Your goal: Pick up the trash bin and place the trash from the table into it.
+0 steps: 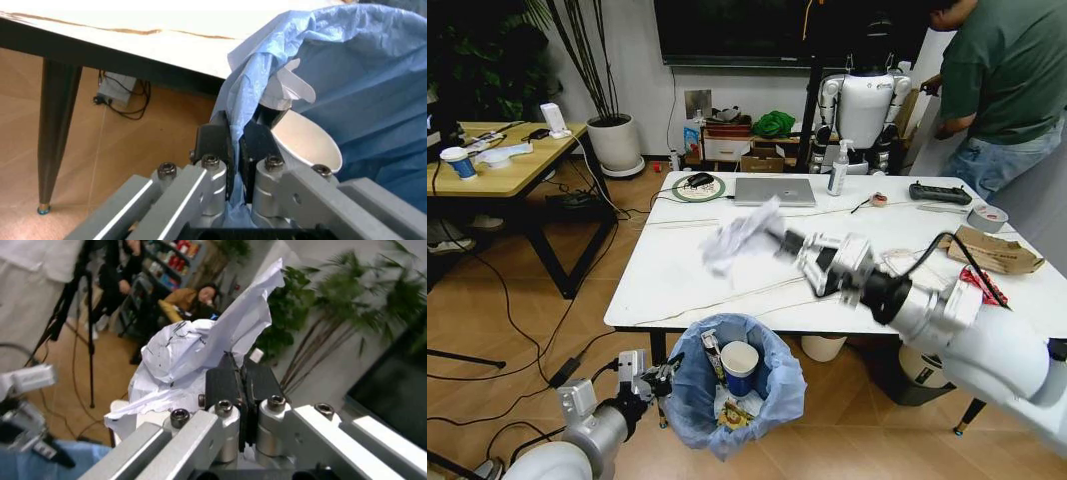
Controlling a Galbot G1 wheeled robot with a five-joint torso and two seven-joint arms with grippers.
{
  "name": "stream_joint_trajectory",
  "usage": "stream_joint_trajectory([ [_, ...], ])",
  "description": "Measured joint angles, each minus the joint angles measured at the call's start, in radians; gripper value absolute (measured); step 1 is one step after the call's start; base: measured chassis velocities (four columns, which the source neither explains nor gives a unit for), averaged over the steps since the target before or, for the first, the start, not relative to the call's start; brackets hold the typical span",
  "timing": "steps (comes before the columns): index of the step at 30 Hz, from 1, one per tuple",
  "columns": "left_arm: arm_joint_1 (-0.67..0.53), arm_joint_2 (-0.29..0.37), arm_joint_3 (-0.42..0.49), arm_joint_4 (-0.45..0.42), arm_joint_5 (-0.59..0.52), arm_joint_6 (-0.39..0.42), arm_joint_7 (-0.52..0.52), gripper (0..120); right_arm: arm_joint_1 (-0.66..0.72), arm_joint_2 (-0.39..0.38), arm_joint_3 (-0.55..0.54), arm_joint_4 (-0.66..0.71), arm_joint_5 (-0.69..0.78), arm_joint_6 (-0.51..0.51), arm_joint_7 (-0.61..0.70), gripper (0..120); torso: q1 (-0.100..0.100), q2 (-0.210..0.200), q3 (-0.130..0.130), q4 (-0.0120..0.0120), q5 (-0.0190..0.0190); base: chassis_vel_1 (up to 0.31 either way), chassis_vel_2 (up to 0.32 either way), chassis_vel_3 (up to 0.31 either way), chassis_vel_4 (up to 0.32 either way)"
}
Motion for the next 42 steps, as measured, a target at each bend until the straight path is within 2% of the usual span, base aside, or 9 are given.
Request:
stream_joint_trajectory([
  [5, -0.007, 0.003, 0.01, 0.013, 0.005, 0.007, 0.01, 0, -0.03, -0.008, -0.006, -0.025, -0.143, 0.063, -0.063, 0, 0.0, 0.0, 0.0, 0.0002, 0.0004, 0.0, 0.0, 0.0, 0.0],
  [10, -0.026, 0.0, 0.03, 0.021, 0.003, 0.009, 0.029, 0, -0.033, -0.017, -0.028, -0.032, -0.207, 0.084, -0.088, 0, 0.0, 0.0, 0.0, -0.0001, -0.0002, 0.0, 0.0, 0.0, 0.0],
  [28, -0.02, -0.005, 0.042, 0.026, 0.003, 0.003, 0.066, 0, -0.024, 0.022, -0.087, -0.088, -0.273, 0.147, -0.131, 0, 0.0, 0.0, 0.0, 0.0001, 0.0, 0.0, 0.0, 0.0, 0.0],
  [30, -0.012, -0.006, 0.038, 0.019, 0.004, 0.003, 0.063, 0, -0.026, 0.022, -0.085, -0.09, -0.271, 0.151, -0.132, 10, 0.0, 0.0, 0.0, 0.0001, 0.0, 0.0, 0.0, 0.0, 0.0],
  [33, -0.007, -0.007, 0.034, 0.015, 0.006, 0.003, 0.061, 0, -0.028, 0.022, -0.085, -0.092, -0.27, 0.157, -0.132, 16, 0.0, 0.0, 0.0, 0.0001, 0.0, 0.0, 0.0, 0.0, 0.0],
  [37, -0.001, -0.011, 0.028, 0.008, 0.008, 0.003, 0.055, 0, -0.035, 0.025, -0.083, -0.099, -0.268, 0.175, -0.134, 36, 0.0, 0.0, 0.0, 0.0001, 0.0, 0.0, 0.0, 0.0, 0.0],
  [39, -0.001, -0.012, 0.027, 0.007, 0.009, 0.003, 0.055, 0, -0.039, 0.026, -0.082, -0.1, -0.267, 0.178, -0.134, 38, 0.0, 0.0, 0.0, 0.0001, -0.0002, 0.0, 0.0, 0.0, 0.0],
  [42, 0.005, -0.016, 0.022, 0.007, 0.018, 0.003, 0.05, 0, -0.055, 0.04, -0.064, -0.121, -0.229, 0.204, -0.134, 52, 0.0, 0.0, 0.0, -0.0001, -0.0002, 0.0, 0.0, 0.0, 0.0],
])
